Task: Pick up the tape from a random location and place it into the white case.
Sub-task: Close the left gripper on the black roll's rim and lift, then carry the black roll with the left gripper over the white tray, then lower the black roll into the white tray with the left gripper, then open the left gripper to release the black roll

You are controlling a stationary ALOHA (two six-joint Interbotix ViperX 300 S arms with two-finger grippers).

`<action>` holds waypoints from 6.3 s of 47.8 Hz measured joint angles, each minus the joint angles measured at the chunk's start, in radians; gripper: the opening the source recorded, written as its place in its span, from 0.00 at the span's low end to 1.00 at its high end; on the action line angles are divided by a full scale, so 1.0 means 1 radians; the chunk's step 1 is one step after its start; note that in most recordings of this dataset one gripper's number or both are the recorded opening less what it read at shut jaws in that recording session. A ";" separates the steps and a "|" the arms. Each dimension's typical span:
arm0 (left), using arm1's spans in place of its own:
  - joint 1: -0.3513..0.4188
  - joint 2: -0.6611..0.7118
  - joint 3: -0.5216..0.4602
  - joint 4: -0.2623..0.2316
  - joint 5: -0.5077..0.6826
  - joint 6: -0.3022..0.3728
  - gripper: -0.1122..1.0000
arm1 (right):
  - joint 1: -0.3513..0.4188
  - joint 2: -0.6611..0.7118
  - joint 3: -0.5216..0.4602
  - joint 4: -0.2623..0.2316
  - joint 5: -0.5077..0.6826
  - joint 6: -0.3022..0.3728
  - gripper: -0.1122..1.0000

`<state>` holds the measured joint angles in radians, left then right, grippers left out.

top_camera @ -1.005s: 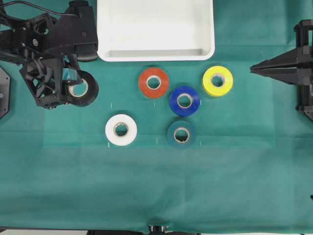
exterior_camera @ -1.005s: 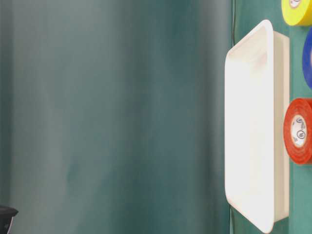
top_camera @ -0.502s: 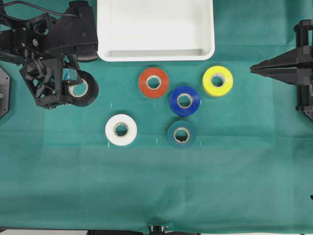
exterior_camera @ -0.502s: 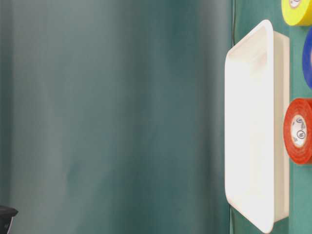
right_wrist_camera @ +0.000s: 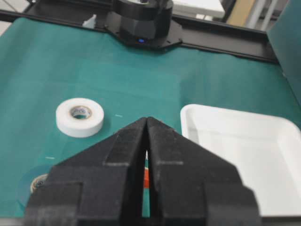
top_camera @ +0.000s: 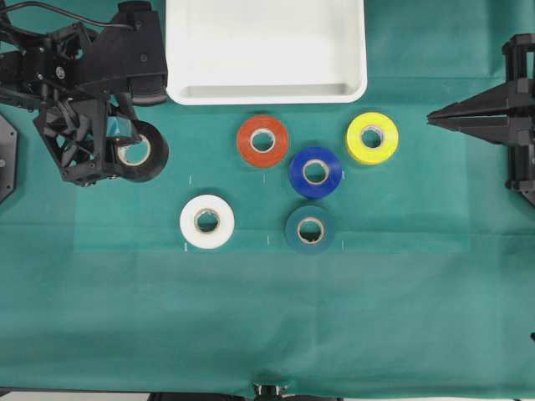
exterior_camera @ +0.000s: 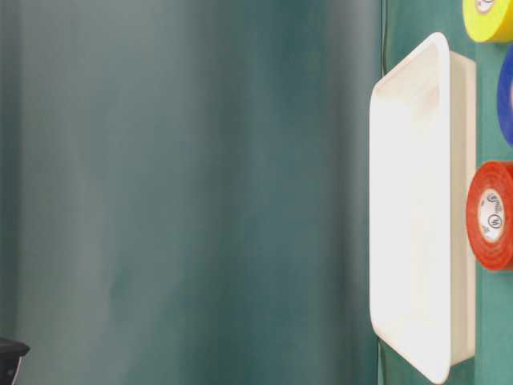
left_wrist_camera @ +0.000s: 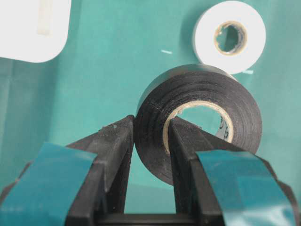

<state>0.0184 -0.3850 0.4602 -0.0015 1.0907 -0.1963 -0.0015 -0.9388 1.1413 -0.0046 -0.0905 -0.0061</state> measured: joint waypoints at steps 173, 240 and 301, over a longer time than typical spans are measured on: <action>0.360 0.465 -0.549 0.006 -0.018 0.331 0.27 | 0.000 0.000 0.000 0.000 0.015 0.000 0.10; 0.446 0.661 -0.279 0.006 -0.442 0.333 0.27 | 0.000 0.002 0.000 0.000 0.014 0.000 0.10; 0.446 0.729 -0.265 0.006 -0.465 0.333 0.98 | 0.000 0.012 0.000 0.000 0.015 0.000 0.10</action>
<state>0.4648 0.3436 0.1948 0.0046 0.6259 0.1365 -0.0015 -0.9265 1.1413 -0.0046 -0.0752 -0.0061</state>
